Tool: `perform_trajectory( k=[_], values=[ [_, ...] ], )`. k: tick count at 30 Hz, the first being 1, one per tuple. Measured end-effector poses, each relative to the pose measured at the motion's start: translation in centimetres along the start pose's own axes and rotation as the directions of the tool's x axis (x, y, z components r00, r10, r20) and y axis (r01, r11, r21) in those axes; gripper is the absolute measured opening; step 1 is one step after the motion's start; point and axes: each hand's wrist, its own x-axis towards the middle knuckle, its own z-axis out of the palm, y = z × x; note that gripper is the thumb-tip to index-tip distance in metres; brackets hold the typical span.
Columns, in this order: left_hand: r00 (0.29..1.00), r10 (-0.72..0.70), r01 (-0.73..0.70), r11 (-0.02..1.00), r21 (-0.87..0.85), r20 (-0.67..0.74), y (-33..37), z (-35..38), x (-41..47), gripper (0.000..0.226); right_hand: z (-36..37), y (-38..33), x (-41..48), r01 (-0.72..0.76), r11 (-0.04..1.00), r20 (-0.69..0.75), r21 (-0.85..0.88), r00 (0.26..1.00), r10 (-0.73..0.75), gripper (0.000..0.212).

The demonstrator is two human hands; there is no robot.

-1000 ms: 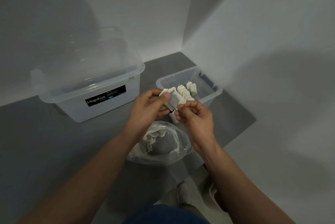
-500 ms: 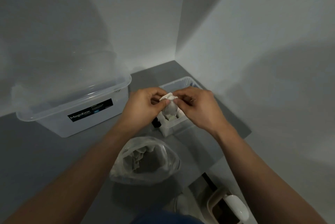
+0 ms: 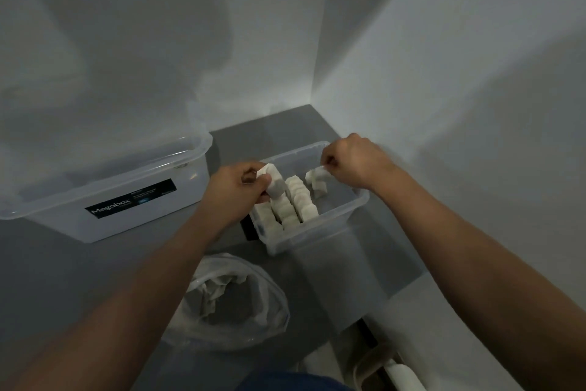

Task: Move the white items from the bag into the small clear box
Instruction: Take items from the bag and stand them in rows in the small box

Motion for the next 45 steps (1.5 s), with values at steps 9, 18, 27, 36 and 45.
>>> perform_trajectory(
  k=[9, 18, 27, 36, 45],
  values=[
    [0.996, 0.055, -0.04, 0.976, 0.214, -0.066, -0.5, 1.3, 1.6, 0.007, 5.7, 0.7, 4.1, 0.301, 0.774, 0.276, -0.557, 0.946, -0.169, 0.024],
    [0.999, 0.014, -0.005, 0.983, 0.181, -0.049, -1.0, 2.0, 1.6, 0.012, 7.1, 1.8, 4.1, 0.328, 0.829, 0.034, -0.452, 0.935, -0.352, 0.026],
    [0.993, 0.093, -0.114, 0.94, 0.322, 0.08, -1.4, 5.6, 4.5, 0.007, 5.3, 5.4, -0.1, -0.051, 0.971, -0.366, 0.232, 0.921, 0.136, 0.035],
    [0.981, -0.011, -0.082, 0.879, 0.469, 0.194, -2.5, 11.6, 8.5, 0.016, 7.6, 5.7, -3.1, -0.049, 0.926, -0.194, 0.375, 0.972, 0.131, 0.039],
    [0.986, -0.108, 0.007, 0.792, 0.611, 0.129, -4.9, 14.2, 11.6, 0.016, 7.3, 5.6, -3.4, -0.075, 0.894, -0.168, 0.442, 0.972, 0.164, 0.037]
  ],
)
